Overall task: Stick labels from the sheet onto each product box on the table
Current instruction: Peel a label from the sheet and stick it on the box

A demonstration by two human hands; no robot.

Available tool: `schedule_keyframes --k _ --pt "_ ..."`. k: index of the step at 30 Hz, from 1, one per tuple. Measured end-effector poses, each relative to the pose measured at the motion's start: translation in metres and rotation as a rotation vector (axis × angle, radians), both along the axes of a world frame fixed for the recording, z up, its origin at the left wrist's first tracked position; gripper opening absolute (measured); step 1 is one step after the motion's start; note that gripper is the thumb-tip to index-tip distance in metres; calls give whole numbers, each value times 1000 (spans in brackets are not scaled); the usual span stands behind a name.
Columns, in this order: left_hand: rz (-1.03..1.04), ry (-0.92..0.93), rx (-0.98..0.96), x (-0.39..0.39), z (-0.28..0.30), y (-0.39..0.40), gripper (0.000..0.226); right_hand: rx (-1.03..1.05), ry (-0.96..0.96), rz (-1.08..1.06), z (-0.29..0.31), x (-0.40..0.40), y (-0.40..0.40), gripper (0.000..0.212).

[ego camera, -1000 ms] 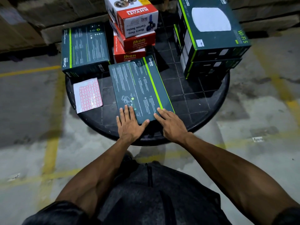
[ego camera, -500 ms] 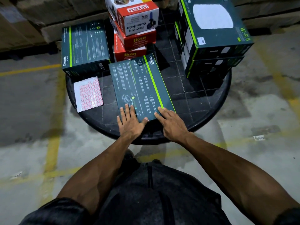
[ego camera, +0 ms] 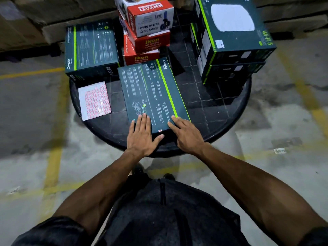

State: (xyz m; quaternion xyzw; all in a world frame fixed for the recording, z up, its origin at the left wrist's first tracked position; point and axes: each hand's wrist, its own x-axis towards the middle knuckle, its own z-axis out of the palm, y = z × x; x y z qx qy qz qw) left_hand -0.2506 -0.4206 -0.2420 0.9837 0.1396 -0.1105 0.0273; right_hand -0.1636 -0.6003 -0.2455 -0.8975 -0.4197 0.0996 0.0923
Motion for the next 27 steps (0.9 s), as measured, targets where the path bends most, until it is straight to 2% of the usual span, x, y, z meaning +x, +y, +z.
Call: schedule_keyframes --k 7,12,18,22,27 --pt "22 -41 71 7 -5 -7 82 -23 -2 -5 -1 -1 0 71" --pt "20 -88 54 8 -10 -5 82 -27 -7 -13 -1 -2 0 70" --pt "-19 -50 26 6 -8 -1 83 -33 -4 -14 1 -2 1 71" --pt "22 -72 34 6 -9 -4 86 -2 -5 -24 0 -3 2 69" --pt "3 -86 67 7 -12 -5 81 -10 5 -37 1 -4 3 69"
